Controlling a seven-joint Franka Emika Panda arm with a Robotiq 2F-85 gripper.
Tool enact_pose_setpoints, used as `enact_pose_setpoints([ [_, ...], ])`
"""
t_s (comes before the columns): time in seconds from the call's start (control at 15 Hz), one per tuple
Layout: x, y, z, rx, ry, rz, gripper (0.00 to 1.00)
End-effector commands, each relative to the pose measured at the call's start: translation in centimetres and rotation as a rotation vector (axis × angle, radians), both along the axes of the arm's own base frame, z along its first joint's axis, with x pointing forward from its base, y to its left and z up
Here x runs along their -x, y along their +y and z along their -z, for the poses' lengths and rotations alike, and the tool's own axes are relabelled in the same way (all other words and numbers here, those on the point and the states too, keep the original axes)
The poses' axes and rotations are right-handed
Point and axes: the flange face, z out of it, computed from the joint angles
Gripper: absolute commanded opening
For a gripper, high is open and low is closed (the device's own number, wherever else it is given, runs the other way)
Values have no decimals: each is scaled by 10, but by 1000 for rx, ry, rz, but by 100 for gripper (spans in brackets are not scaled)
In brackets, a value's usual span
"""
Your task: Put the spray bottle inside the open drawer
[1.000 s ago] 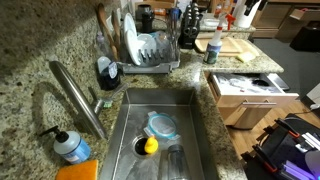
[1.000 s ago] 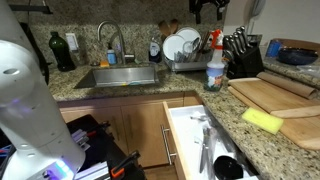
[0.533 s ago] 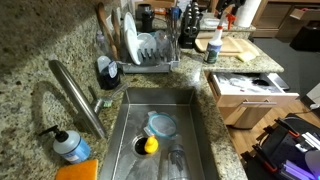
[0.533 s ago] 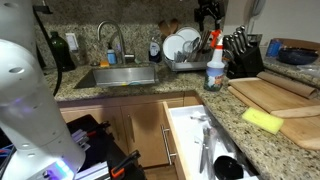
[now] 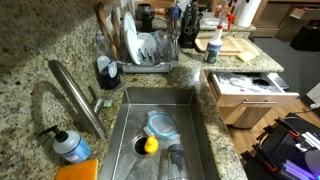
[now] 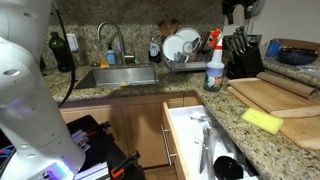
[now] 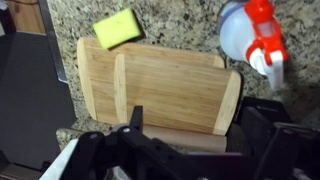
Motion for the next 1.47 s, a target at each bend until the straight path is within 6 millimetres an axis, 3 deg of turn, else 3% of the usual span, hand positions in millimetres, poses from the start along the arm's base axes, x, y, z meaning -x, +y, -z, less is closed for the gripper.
enact_pose_setpoints([
  [0.0,3,-30,8,-115,161,-44,100],
  [0.2,16,-49,-2,-255,191,-155,100],
  [0.33,20,-48,-8,-330,192,-235,100],
  [0.47,21,-35,-14,-400,192,-318,100],
  [0.67,16,7,-17,-438,218,-468,100],
  [0.73,9,17,-13,-381,221,-447,100],
  [0.8,15,1,-17,-409,200,-410,100],
  [1.0,11,13,-16,-405,205,-418,100],
  [1.4,-31,9,23,-391,55,-401,100],
])
